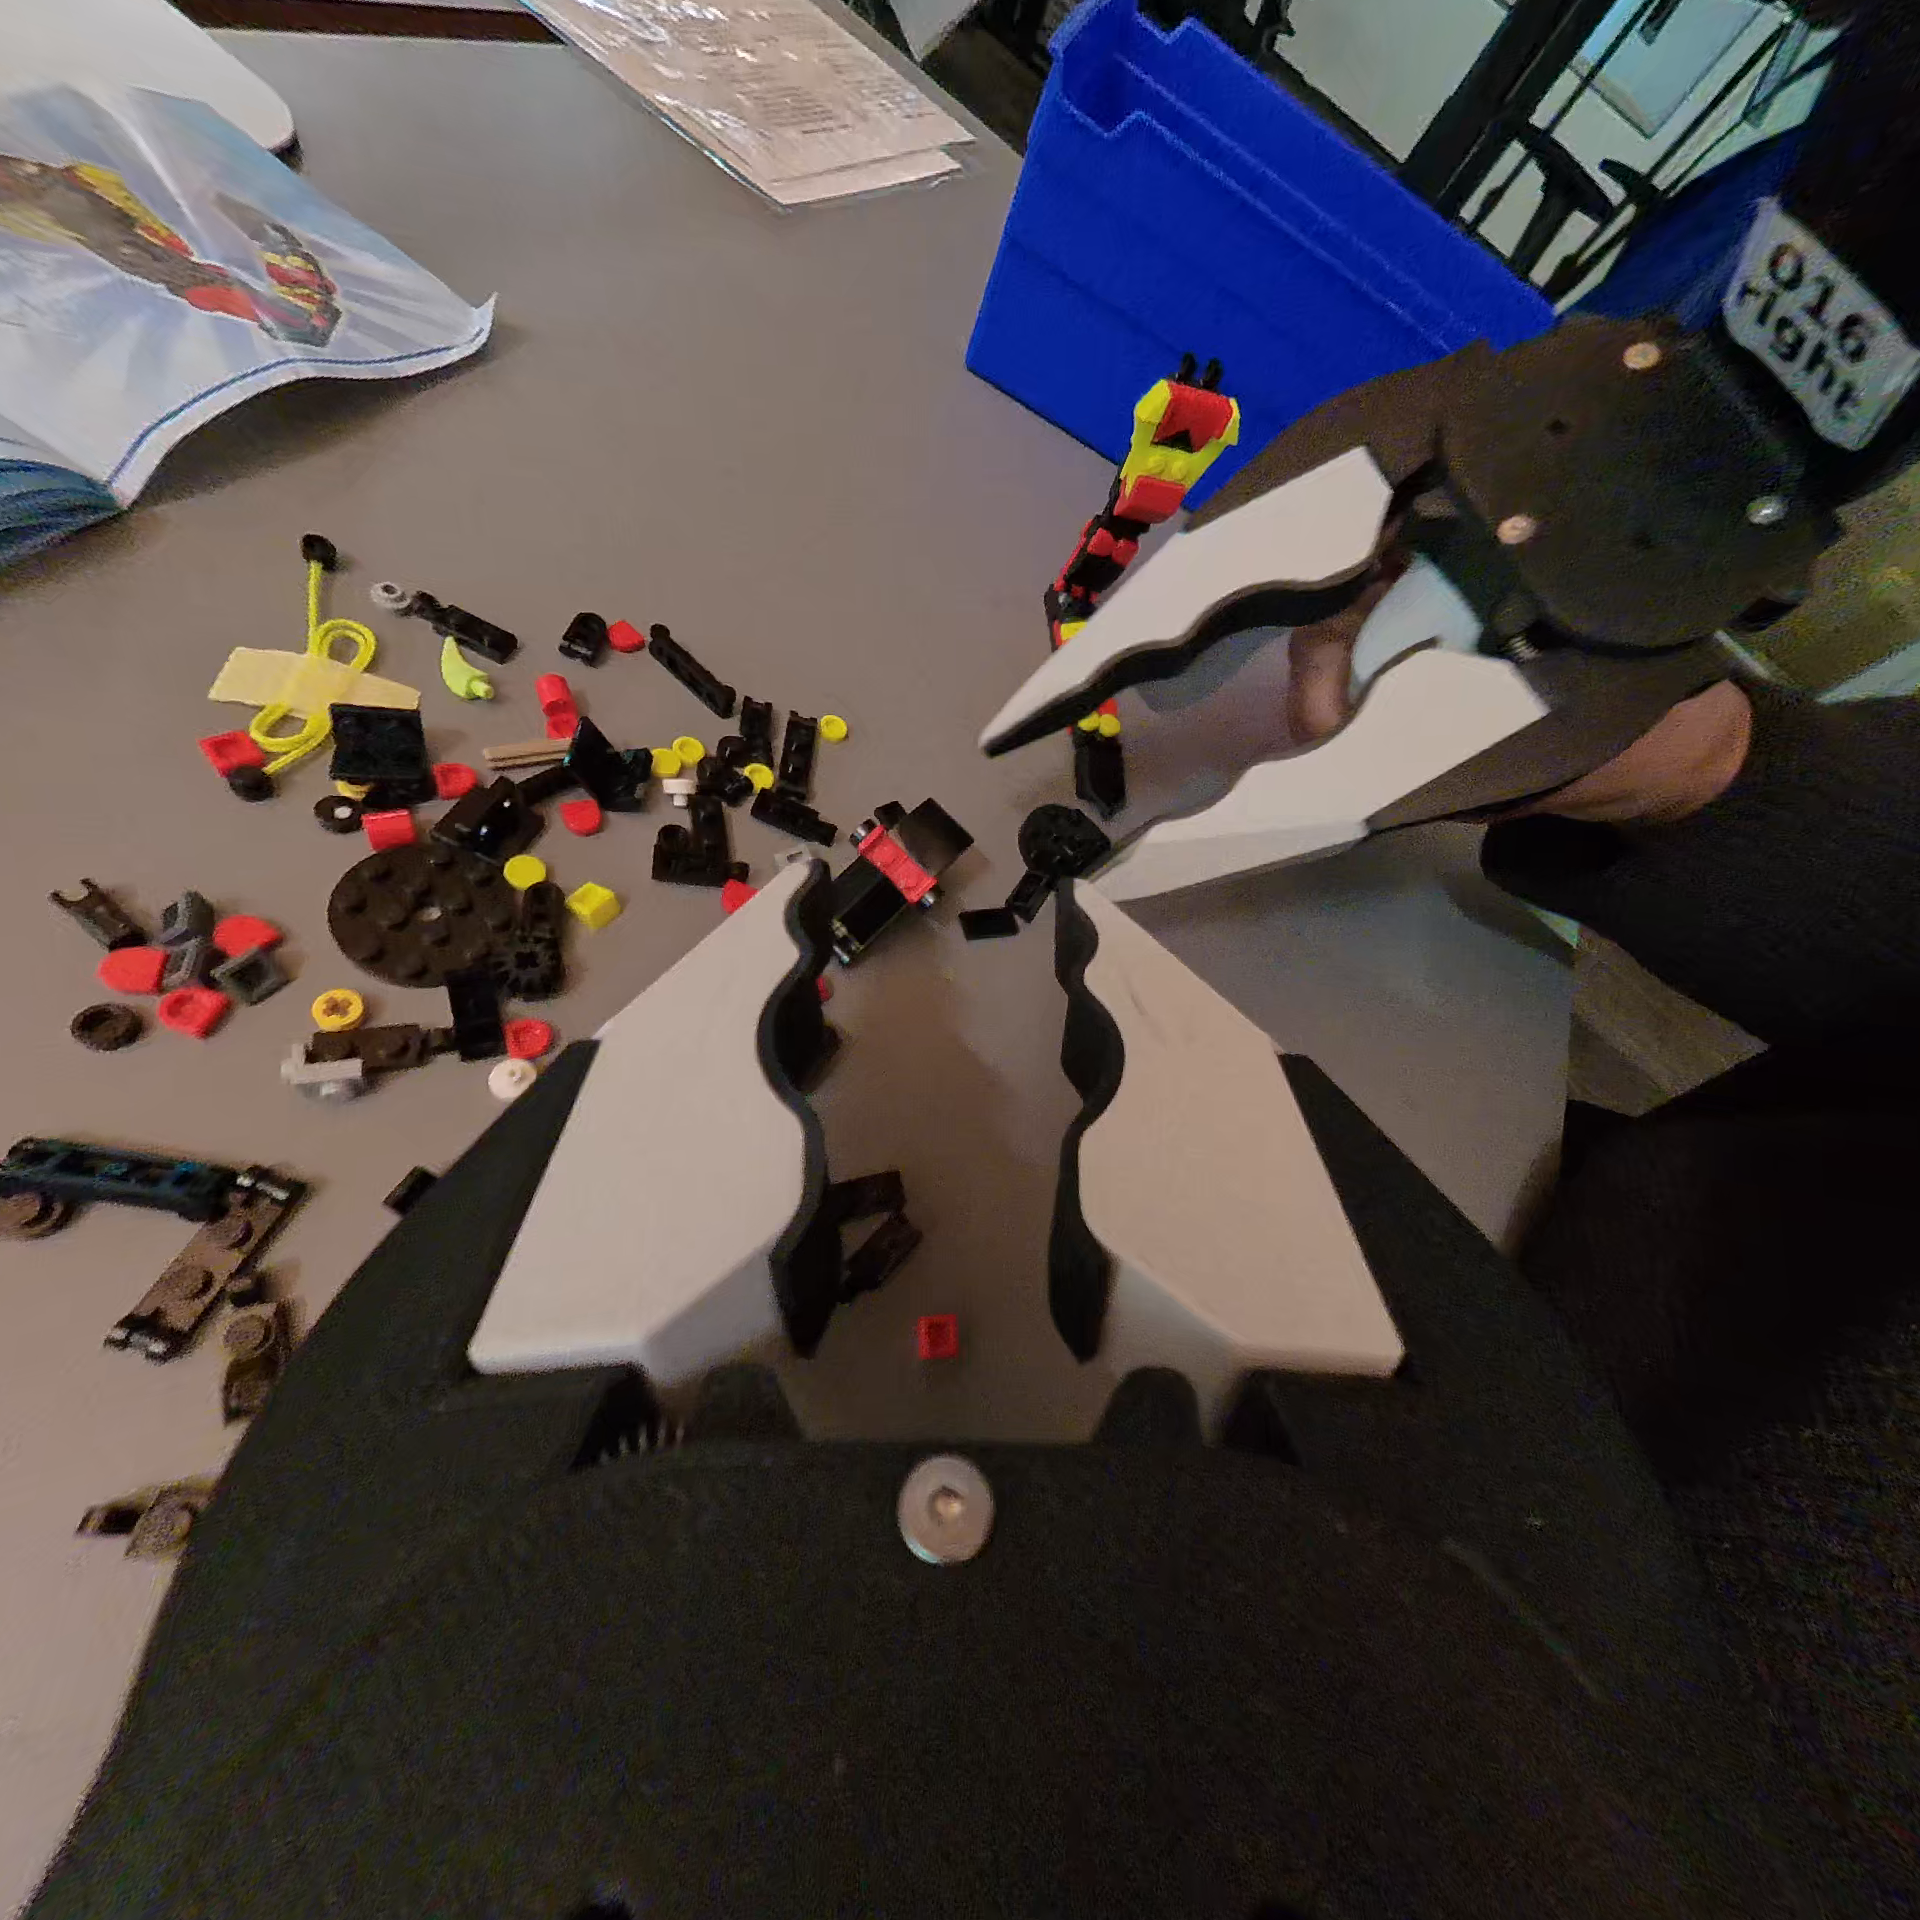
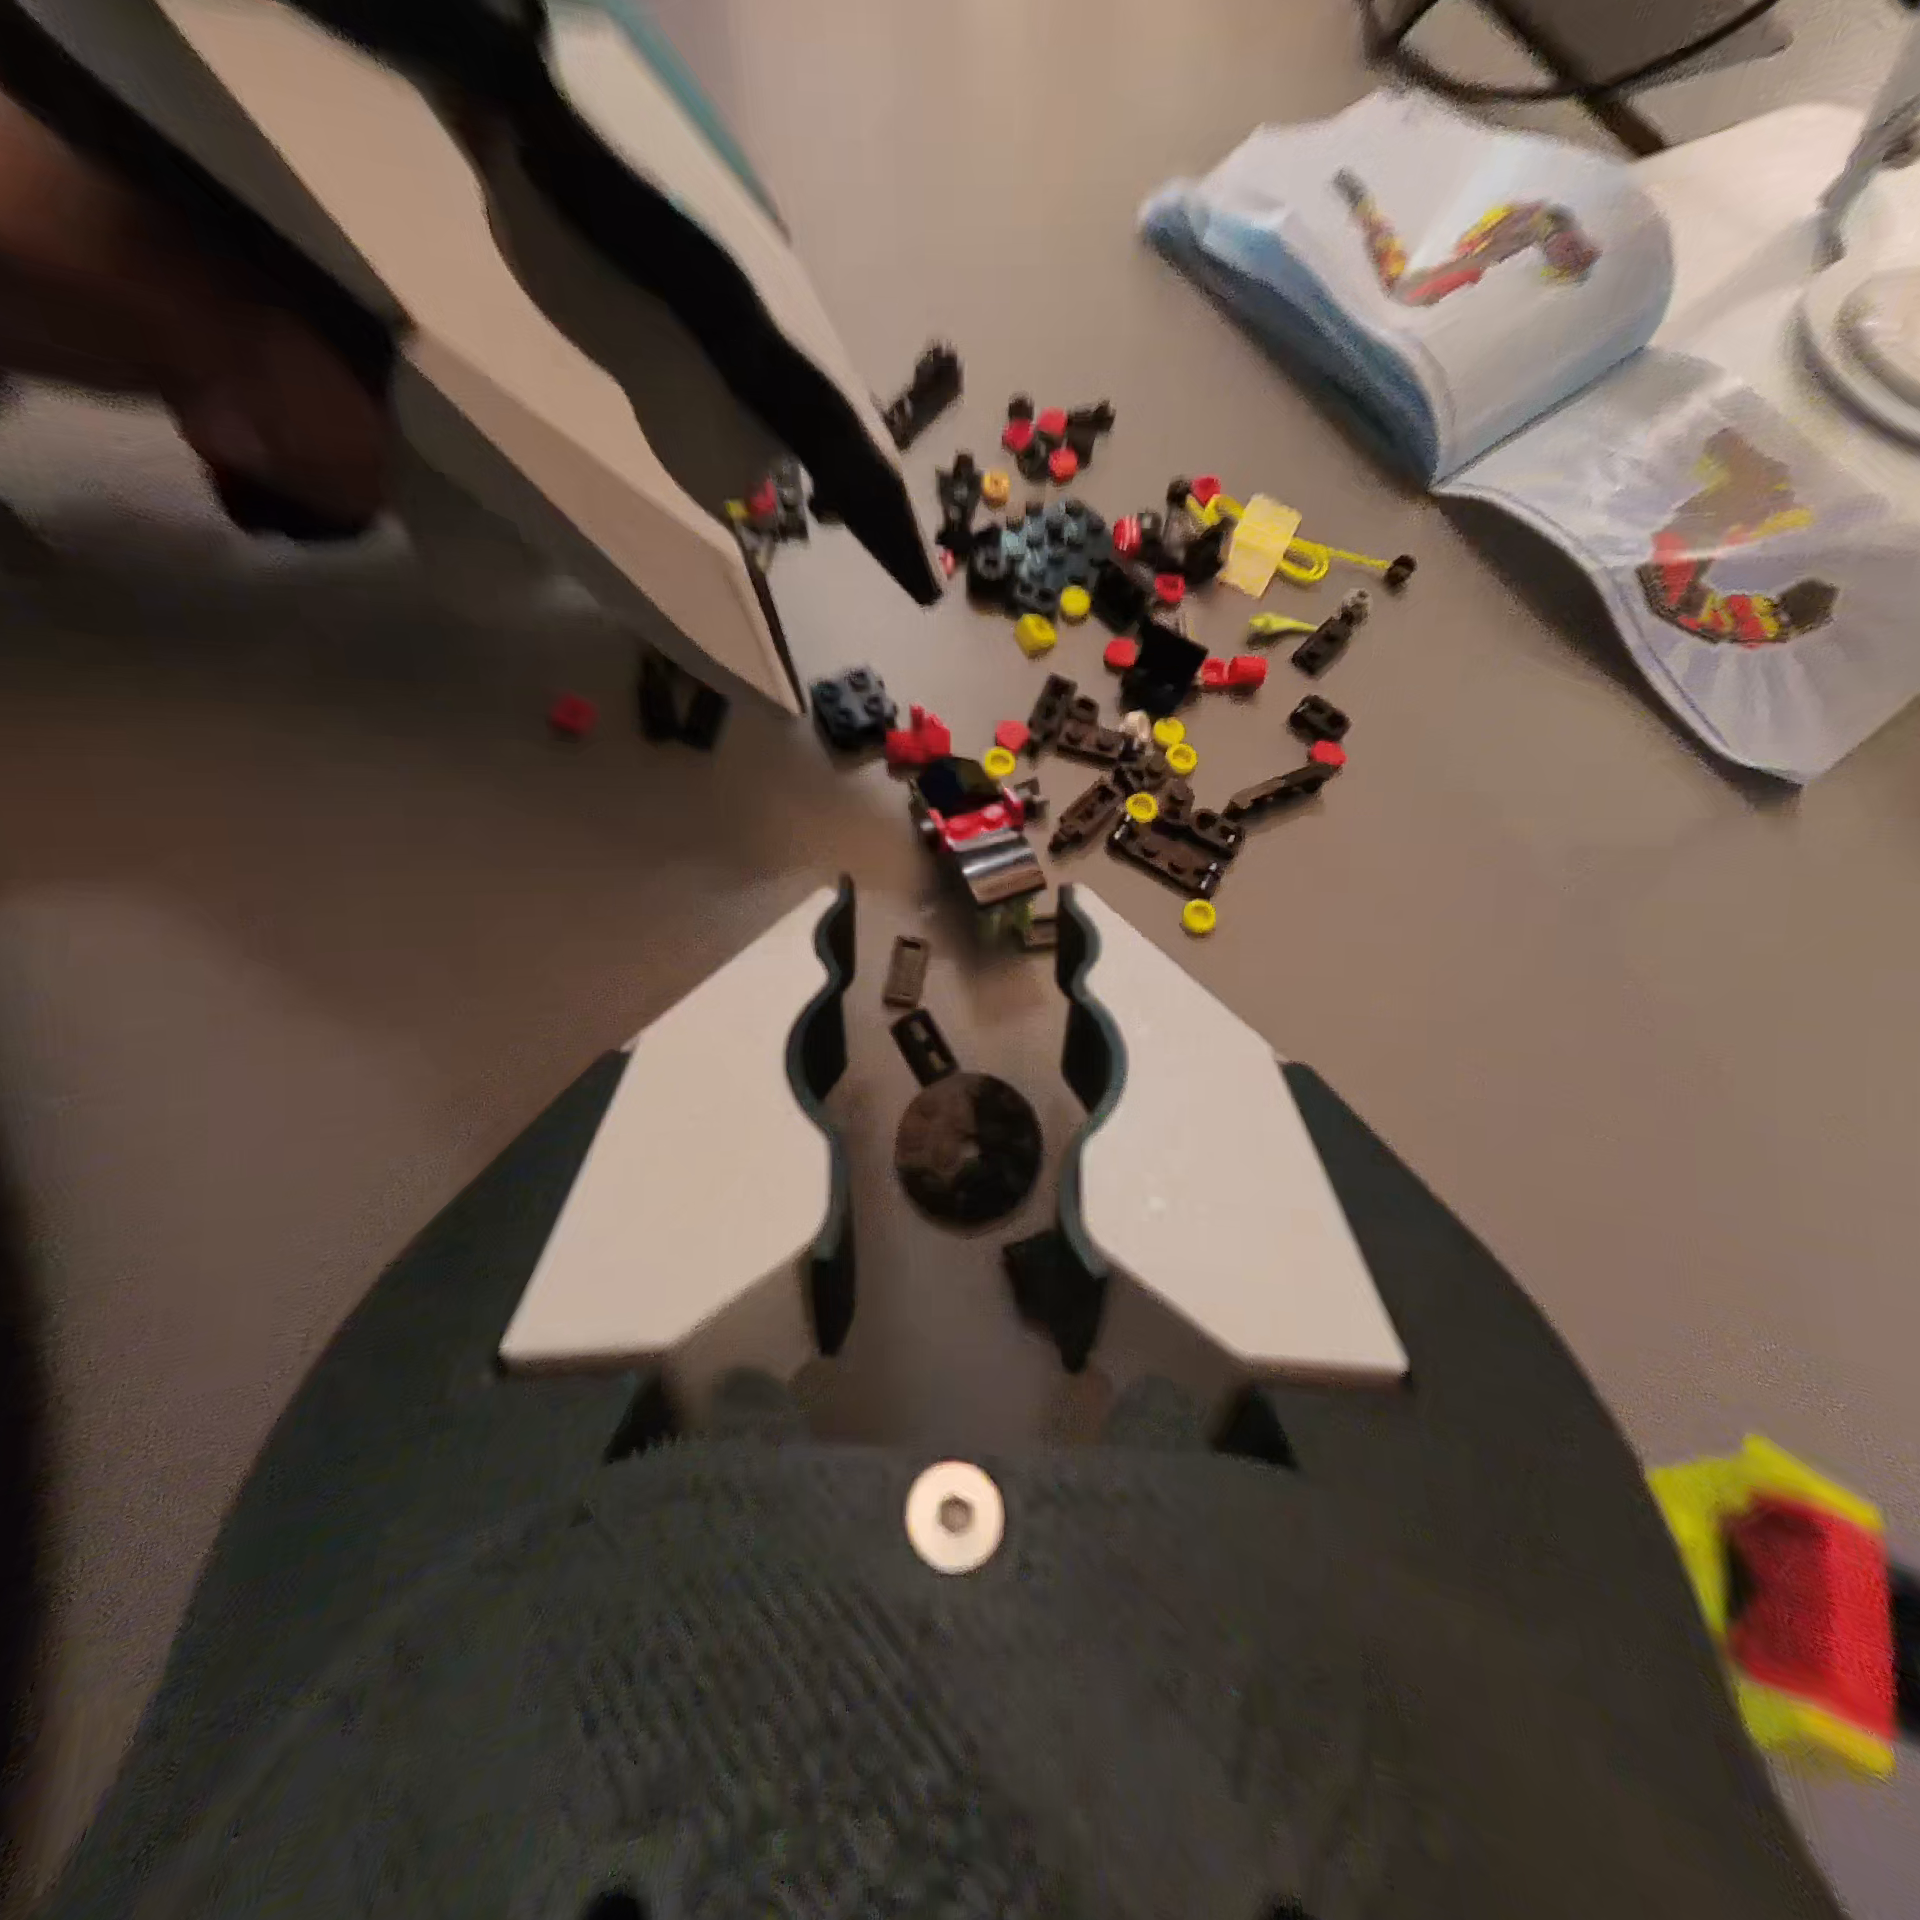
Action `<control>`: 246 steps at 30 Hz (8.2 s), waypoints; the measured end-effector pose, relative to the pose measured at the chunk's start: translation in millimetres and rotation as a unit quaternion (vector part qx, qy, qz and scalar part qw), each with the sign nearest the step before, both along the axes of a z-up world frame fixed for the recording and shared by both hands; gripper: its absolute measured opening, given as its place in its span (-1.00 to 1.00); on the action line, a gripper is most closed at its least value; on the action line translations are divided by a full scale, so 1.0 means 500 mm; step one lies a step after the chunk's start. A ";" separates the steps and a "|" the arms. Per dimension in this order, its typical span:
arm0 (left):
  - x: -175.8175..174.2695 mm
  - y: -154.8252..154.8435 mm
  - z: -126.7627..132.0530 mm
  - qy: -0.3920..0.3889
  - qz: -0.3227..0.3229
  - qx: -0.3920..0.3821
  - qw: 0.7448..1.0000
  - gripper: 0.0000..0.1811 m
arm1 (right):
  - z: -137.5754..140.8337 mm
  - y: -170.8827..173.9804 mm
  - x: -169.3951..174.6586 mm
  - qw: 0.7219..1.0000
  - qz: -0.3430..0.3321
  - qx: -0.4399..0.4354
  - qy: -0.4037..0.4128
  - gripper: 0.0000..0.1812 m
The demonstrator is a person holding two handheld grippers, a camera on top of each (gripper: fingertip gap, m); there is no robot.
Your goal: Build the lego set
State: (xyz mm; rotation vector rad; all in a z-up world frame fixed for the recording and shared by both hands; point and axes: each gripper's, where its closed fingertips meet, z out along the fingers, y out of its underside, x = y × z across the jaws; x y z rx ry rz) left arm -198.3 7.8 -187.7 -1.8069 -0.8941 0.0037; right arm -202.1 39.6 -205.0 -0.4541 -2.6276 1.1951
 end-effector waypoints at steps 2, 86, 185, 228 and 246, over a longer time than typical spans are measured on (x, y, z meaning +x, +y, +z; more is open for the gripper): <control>0.001 -0.010 0.001 0.004 0.005 -0.002 1.000 -0.55 | -0.024 -0.006 -0.016 0.998 0.016 0.050 0.024 -0.54; 0.148 0.161 0.012 -0.026 -0.269 0.005 0.963 -0.59 | 0.160 0.139 0.101 0.974 -0.008 -0.225 -0.009 -0.74; 0.136 0.165 0.051 -0.454 0.013 0.157 0.877 -0.68 | 0.102 0.129 0.135 0.994 0.002 -0.106 0.001 -0.74; 0.129 0.170 0.057 -0.466 0.003 0.184 0.866 -0.79 | 0.102 0.129 0.134 0.992 0.009 -0.125 -0.017 -0.74; 0.119 0.173 0.055 -0.453 0.002 0.158 0.878 -0.74 | 0.106 0.136 0.125 0.991 0.001 -0.134 -0.017 -0.74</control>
